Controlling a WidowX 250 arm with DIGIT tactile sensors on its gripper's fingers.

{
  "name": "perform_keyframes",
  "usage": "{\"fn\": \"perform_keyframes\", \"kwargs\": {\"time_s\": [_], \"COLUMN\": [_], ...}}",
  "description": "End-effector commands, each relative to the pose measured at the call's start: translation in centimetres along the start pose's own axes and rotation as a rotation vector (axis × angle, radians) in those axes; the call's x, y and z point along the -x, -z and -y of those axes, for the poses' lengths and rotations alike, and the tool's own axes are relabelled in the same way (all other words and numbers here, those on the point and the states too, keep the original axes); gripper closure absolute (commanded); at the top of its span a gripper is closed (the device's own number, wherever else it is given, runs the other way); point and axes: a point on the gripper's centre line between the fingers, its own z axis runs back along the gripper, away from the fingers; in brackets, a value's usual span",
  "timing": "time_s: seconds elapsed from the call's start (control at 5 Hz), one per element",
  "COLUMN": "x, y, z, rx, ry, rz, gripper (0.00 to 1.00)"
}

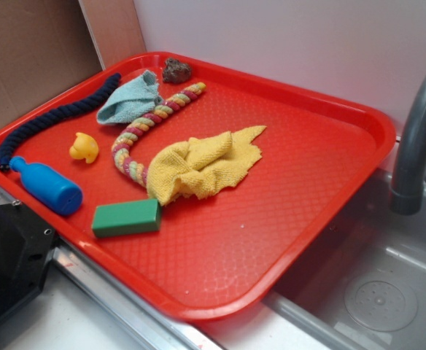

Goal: Grab the rock.

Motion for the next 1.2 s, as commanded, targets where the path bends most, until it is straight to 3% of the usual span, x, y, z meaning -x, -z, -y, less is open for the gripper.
{"fn": "perform_keyframes", "kwargs": {"time_s": [0.0,0.2,0.4,0.6,1.0], "x": [0.0,-4.7,-8.6,-12.5,-15.4], "y": [0.0,4.3,7.1,11.4,15.5], "z": [0.0,-4.3,-6.8,-8.4,-13.5], "rx": [0.0,-0.029,-0.023,-0.015,-0.07], "ry": [0.0,0.109,0.143,0.142,0.047], "rz": [0.0,0.011,0.071,0.048,0.132], "gripper": [0.0,0.0,0.0,0.0,0.0]}}
